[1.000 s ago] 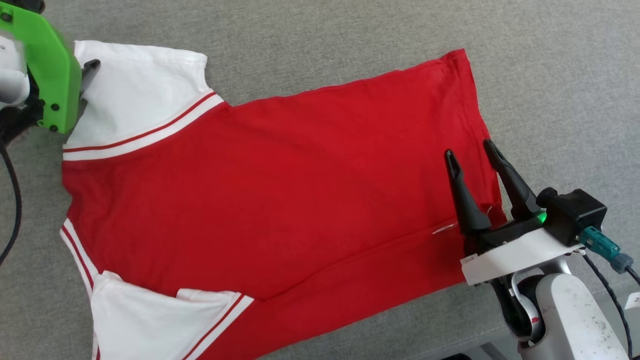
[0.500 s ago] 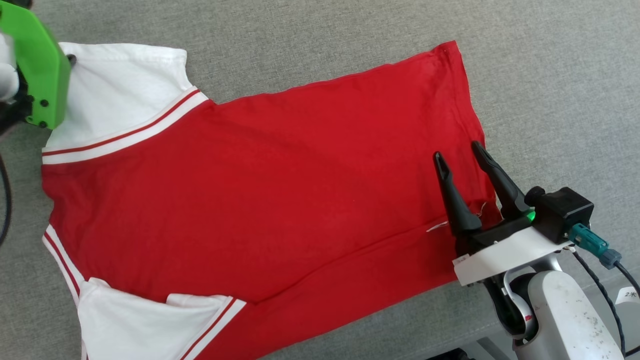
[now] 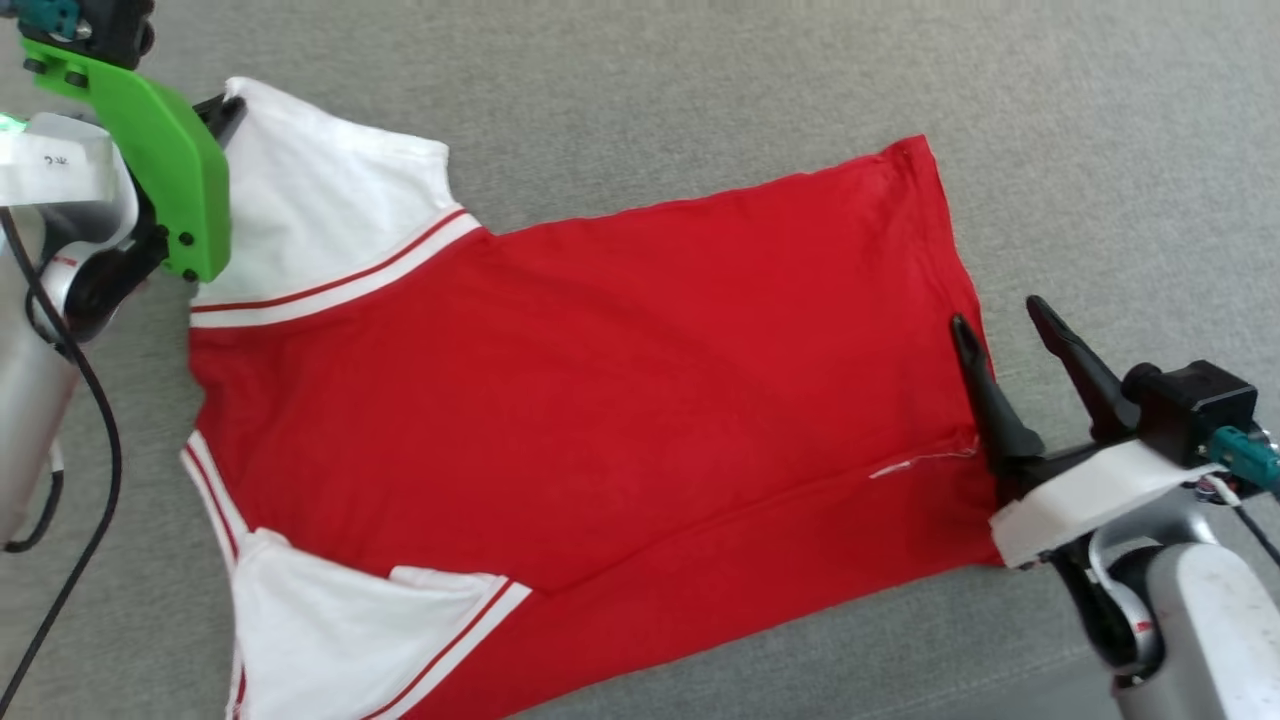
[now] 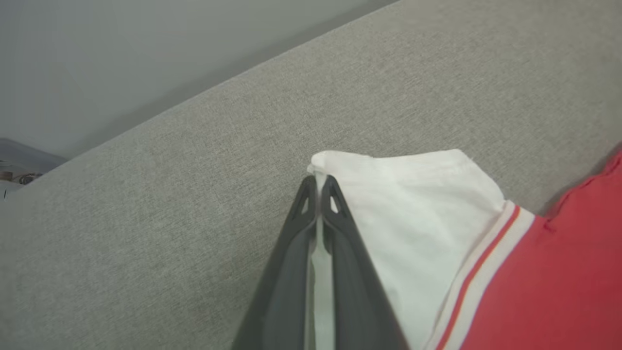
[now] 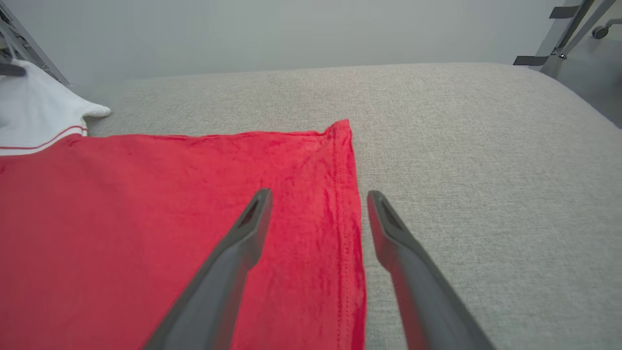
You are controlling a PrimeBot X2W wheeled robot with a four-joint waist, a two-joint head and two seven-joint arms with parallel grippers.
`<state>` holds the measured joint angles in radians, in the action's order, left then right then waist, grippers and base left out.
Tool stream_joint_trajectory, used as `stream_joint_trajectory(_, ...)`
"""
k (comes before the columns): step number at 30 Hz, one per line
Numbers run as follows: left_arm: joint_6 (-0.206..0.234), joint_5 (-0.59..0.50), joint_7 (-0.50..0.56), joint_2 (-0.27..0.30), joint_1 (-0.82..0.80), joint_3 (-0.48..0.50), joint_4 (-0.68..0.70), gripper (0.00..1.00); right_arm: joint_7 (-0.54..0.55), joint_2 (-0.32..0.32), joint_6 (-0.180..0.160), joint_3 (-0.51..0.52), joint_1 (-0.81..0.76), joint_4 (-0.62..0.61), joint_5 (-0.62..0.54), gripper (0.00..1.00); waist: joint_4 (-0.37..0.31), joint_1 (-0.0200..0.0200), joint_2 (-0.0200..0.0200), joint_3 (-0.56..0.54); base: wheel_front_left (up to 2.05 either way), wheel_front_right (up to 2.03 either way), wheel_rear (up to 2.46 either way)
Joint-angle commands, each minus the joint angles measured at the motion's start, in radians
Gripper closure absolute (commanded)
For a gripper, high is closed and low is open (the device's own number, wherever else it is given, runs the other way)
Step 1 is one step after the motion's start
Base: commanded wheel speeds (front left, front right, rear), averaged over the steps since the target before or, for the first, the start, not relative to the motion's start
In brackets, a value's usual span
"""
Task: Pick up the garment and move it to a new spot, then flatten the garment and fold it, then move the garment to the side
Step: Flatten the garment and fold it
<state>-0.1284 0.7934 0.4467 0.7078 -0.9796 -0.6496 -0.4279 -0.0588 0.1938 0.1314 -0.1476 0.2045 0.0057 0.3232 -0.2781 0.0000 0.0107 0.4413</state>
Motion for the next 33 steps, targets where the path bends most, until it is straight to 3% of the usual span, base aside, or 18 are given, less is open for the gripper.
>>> stream_joint_trajectory(1,-0.002,0.000,-0.015,-0.010,0.017,-0.007,0.015,1.00,0.030,0.016,-0.001,0.014,-0.010,-0.009,0.006,0.00,0.066,0.0000,-0.0107,-0.063,0.00,0.00,0.00)
stream_joint_trajectory(12,0.029,-0.009,-0.087,-0.047,0.090,-0.034,0.199,1.00,0.440,0.173,-0.001,0.084,0.087,-0.058,0.069,0.00,0.191,0.0000,-0.0107,-0.081,0.00,0.00,0.00)
stream_joint_trajectory(20,0.077,-0.021,-0.138,-0.034,0.129,-0.015,0.345,1.00,0.702,0.251,-0.001,0.091,0.266,0.020,0.114,0.00,0.258,0.0000,-0.0107,-0.014,0.00,0.00,0.00)
stream_joint_trajectory(26,0.077,-0.034,-0.166,-0.046,0.136,-0.026,0.402,1.00,0.810,0.283,-0.001,0.087,0.385,0.155,0.089,0.00,0.308,0.0000,-0.0107,0.025,0.00,0.00,0.00)
stream_joint_trajectory(33,0.071,-0.049,-0.183,-0.070,0.127,-0.045,0.421,1.00,0.852,0.284,-0.001,0.069,0.437,0.269,0.058,0.00,0.339,0.0000,-0.0107,0.050,0.00,0.00,0.00)
